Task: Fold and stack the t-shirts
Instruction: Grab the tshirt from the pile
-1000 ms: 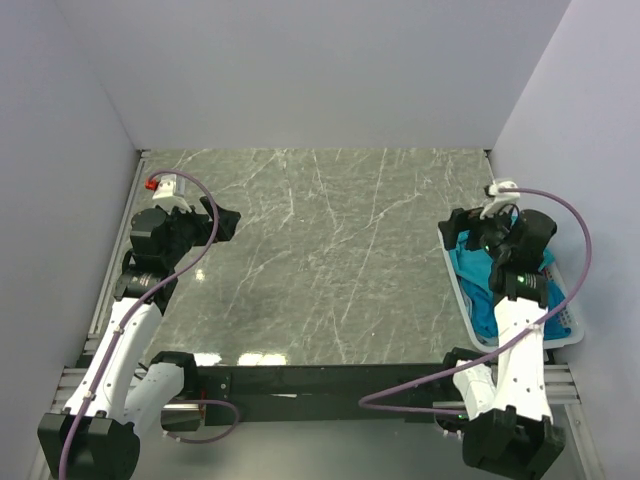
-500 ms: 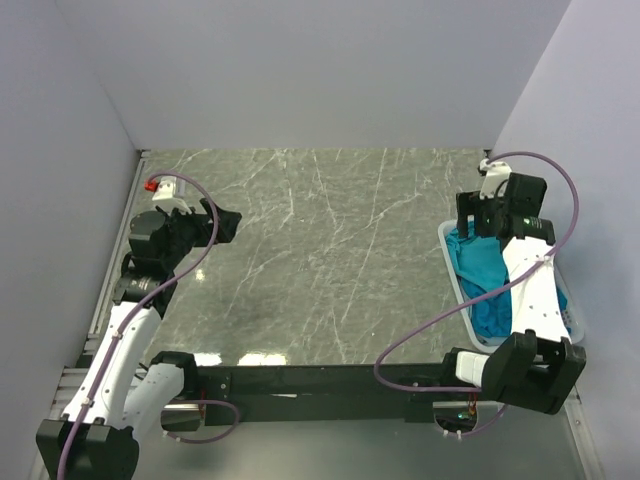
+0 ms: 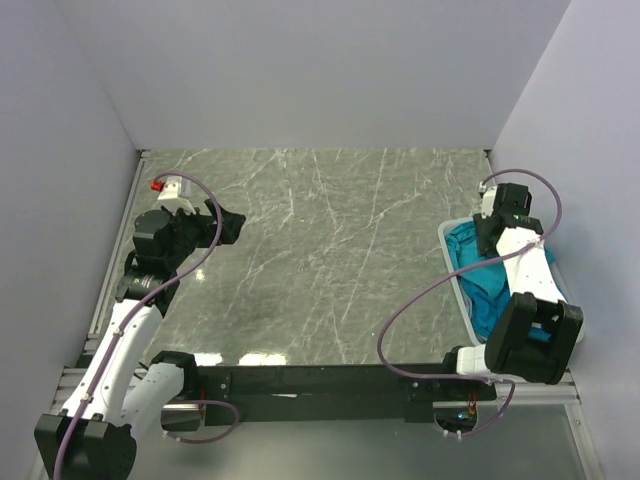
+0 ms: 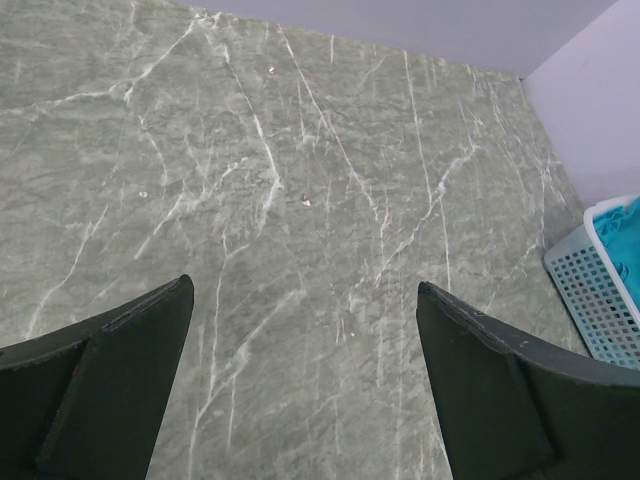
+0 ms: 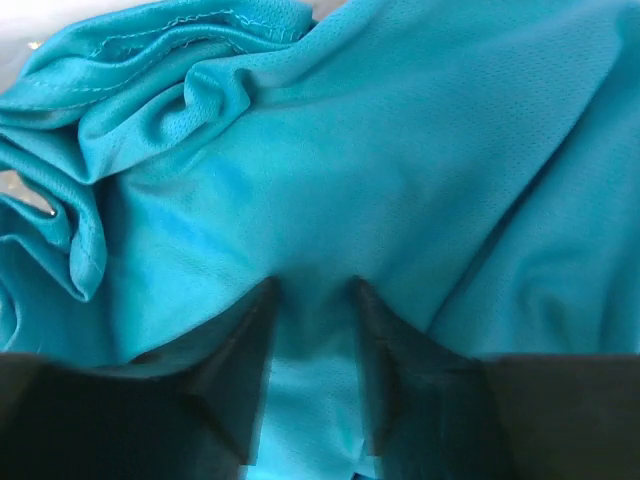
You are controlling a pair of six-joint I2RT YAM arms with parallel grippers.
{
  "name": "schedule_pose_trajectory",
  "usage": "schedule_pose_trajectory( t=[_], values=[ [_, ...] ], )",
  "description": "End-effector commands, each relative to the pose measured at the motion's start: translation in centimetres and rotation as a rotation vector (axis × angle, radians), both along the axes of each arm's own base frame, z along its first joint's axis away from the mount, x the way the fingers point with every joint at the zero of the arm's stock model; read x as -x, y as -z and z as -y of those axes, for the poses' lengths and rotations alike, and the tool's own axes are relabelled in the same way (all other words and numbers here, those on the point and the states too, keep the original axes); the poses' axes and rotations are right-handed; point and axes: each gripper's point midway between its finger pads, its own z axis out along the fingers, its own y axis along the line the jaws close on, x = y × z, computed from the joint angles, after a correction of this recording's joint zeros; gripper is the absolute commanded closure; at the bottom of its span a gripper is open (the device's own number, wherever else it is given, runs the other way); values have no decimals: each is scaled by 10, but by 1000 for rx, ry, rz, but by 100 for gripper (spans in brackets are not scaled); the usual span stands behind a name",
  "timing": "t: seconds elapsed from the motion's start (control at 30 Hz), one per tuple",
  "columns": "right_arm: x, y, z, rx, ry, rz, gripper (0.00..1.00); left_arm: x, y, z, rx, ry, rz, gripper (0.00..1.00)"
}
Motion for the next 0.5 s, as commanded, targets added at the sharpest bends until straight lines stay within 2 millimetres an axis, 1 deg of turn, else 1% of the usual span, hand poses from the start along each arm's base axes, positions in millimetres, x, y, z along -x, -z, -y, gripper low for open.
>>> schedule_pose_trajectory(
  t=[0.0,0.03,0.07,0.13,0.17,0.2,0.23,0.3,0.33,0.37,0.4,0.43,0.47],
  values=[
    [-2,-1,7,25,23,6,60,1,-13,3,-2,20,38,1],
    [-1,-2,6,24,21,9,77,1,-15,3,-3,17,42,1],
    [-2,-6,6,25,31,32,85,1,-14,3,-4,14,40,1],
    [-5,-28,5,36,27,100,93,2,-14,2,-6,15,41,1],
    [-4,-36,2,31,20,118,94,2,-14,3,-4,16,42,1],
    [-4,-52,0,37,15,164,95,1,-14,3,-4,17,40,1],
    [-8,-68,-4,34,-2,208,97,1,-15,3,-2,19,43,1],
    [-5,-93,-11,25,-18,266,100,2,-15,4,-1,23,43,0],
    [-9,-113,-18,14,-42,316,100,2,-14,4,-1,23,43,1],
    [-6,-125,-23,5,-53,338,100,2,-15,4,-1,22,44,1],
    [-7,-136,-28,-5,-73,366,100,2,-16,4,0,22,47,0],
    [-10,-158,-35,-9,-97,418,100,2,-15,3,-1,20,46,1],
    [-9,-168,-44,-20,-126,433,100,3,-15,3,-1,19,47,0]
  ],
)
